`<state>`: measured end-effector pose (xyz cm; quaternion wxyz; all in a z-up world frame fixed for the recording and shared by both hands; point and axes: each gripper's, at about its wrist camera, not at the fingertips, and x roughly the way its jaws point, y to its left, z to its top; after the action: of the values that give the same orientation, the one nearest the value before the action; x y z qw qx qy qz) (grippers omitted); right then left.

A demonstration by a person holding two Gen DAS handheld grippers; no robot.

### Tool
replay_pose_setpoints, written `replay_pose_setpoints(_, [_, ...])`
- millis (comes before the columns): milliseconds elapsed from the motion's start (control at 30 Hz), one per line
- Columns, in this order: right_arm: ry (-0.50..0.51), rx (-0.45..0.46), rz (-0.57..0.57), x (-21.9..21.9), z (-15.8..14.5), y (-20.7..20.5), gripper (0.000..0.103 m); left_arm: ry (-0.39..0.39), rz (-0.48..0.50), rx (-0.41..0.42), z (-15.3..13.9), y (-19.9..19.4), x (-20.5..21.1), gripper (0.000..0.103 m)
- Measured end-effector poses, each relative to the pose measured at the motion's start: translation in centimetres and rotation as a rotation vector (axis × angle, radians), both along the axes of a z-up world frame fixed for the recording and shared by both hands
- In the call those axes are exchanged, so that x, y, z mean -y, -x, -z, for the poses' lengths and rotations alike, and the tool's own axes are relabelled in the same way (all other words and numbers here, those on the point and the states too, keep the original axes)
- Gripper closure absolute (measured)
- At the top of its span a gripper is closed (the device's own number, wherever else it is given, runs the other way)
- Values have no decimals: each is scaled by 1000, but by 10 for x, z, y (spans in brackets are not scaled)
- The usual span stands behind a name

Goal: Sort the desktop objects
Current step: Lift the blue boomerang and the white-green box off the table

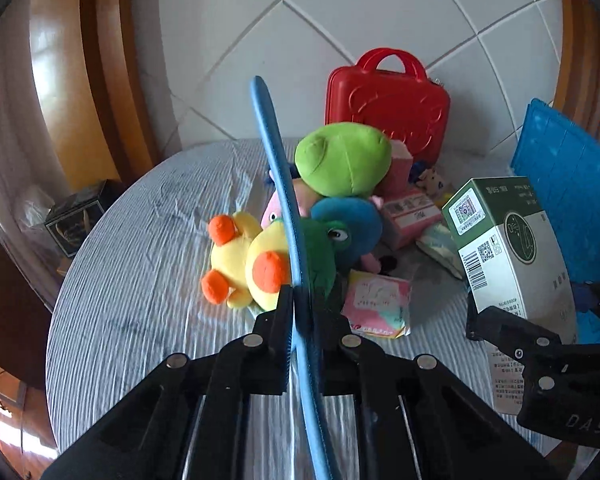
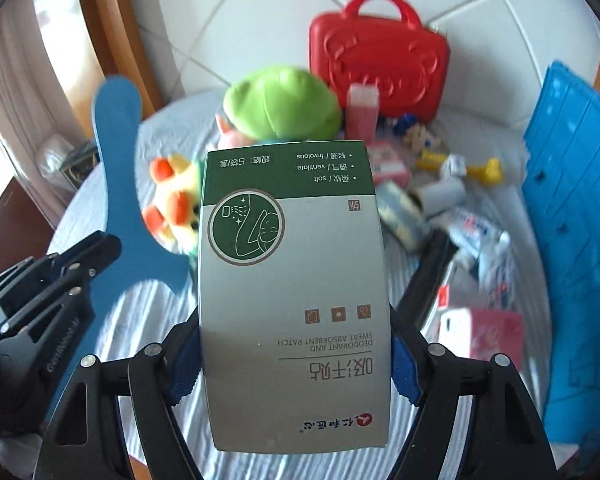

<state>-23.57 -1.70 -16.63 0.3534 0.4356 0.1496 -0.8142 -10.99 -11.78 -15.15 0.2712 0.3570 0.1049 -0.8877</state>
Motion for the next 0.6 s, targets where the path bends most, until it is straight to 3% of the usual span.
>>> replay_pose_setpoints(333, [44,-116,77,-7,-36,3,26,64,86,-110,-45,8,-3,95])
replay_pose_setpoints(600, [89,-210,193,-41,-77,21,26,88,196,-216,-92,41,-45,95])
